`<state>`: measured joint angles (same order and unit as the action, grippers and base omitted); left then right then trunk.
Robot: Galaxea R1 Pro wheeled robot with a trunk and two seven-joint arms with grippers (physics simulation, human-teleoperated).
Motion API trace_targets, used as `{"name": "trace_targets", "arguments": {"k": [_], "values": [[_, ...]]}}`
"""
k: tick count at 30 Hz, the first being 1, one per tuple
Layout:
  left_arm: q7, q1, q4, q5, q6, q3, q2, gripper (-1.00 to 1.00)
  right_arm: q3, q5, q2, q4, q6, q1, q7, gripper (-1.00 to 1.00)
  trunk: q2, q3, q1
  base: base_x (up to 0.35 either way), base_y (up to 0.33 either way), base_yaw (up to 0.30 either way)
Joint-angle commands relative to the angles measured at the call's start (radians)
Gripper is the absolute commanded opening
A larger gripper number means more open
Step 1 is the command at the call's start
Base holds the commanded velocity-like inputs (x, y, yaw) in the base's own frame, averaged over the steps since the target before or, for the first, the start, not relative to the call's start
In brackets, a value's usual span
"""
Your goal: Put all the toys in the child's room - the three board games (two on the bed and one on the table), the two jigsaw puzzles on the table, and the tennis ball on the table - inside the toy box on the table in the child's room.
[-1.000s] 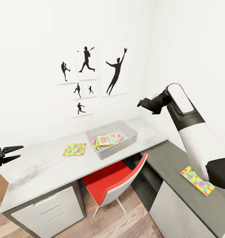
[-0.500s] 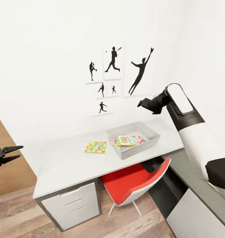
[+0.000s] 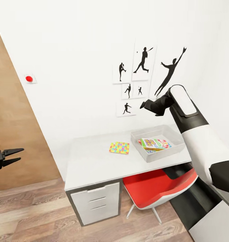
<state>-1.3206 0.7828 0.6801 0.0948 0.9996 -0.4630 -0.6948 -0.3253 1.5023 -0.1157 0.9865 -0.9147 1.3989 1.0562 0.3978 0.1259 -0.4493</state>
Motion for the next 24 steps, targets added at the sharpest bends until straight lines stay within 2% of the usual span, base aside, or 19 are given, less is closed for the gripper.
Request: {"name": "trace_targets", "arguments": {"k": [1,8,17,22,23,24], "values": [[-0.002,0.001,-0.001,0.002,0.007,0.000,0.000,1.00,-0.003,0.009,-0.001,0.001,-0.003,0.002,0.009,1.00,0.002,0.002,-0.001,-0.020,0.075,0.024],[-0.002,0.001,-0.001,0.002,-0.005,0.000,0.000,1.00,-0.003,0.009,-0.001,0.001,-0.003,0.002,0.010,1.00,0.002,0.003,-0.001,-0.006,0.024,0.008],[0.004,0.001,0.000,0.002,-0.008,0.001,0.000,1.00,-0.011,0.013,0.033,0.008,-0.009,0.002,0.012,1.00,0.002,0.003,-0.001,0.000,0.002,0.001],[0.010,0.001,0.000,-0.005,-0.006,0.013,0.002,1.00,-0.081,0.009,0.110,0.003,-0.010,0.002,0.018,1.00,0.002,0.003,-0.001,0.000,0.000,0.000],[0.014,0.001,0.000,-0.013,-0.005,0.022,0.001,1.00,-0.108,0.008,0.138,0.000,-0.007,0.002,0.022,1.00,0.002,0.003,-0.001,0.000,0.000,0.000],[0.016,0.001,0.000,-0.018,-0.005,0.026,0.001,1.00,-0.119,0.007,0.151,-0.002,-0.005,0.002,0.024,1.00,0.002,0.003,-0.001,0.000,0.000,0.000]]}}
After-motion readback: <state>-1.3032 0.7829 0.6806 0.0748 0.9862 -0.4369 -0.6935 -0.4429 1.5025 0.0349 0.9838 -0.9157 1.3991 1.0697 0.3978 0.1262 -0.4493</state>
